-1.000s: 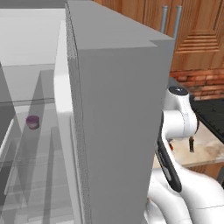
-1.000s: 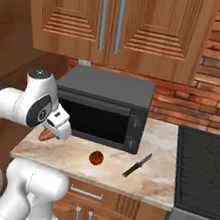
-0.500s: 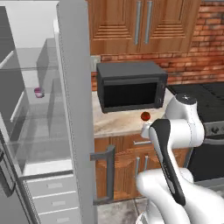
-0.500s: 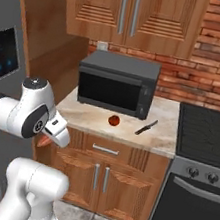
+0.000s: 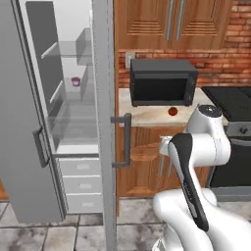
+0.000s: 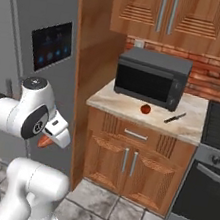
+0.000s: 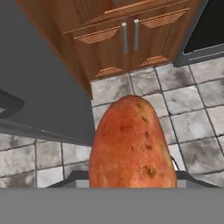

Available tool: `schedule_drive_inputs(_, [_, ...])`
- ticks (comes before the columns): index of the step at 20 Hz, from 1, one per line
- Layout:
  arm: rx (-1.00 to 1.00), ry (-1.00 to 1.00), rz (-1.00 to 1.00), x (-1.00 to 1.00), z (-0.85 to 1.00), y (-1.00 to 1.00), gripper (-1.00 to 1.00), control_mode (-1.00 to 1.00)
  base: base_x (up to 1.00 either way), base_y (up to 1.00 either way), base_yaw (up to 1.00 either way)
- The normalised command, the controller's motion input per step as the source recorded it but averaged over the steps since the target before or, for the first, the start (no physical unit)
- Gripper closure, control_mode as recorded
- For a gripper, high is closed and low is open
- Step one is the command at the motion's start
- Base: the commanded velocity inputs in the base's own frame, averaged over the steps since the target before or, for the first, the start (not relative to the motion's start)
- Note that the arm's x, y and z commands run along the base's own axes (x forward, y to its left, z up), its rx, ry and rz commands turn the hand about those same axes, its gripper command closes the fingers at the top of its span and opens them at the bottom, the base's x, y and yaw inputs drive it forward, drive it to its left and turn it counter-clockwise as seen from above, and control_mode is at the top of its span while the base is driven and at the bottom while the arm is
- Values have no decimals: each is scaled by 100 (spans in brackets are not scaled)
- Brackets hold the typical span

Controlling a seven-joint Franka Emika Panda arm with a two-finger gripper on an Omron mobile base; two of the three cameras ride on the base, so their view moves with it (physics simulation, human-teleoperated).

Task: Place the sweet potato and tomato inside the fridge drawer. Close the drawer after placing the vegetables.

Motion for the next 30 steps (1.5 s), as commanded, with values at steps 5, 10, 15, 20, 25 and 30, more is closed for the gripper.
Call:
schedule_drive_inputs(5, [0, 0, 0, 0, 0, 0, 100, 100, -57, 6, 48])
schedule_drive_inputs(10, [0, 0, 0, 0, 0, 0, 100, 100, -50, 8, 49])
schedule_drive_inputs(15, [0, 0, 0, 0, 0, 0, 100, 100, -51, 7, 53])
schedule_drive_inputs(20, [0, 0, 0, 0, 0, 0, 100, 100, -24, 30, 51])
schedule_drive_inputs(25, [0, 0, 0, 0, 0, 0, 100, 100, 32, 60, 13])
schedule_drive_inputs(30, [0, 0, 0, 0, 0, 0, 100, 100, 64, 57, -7])
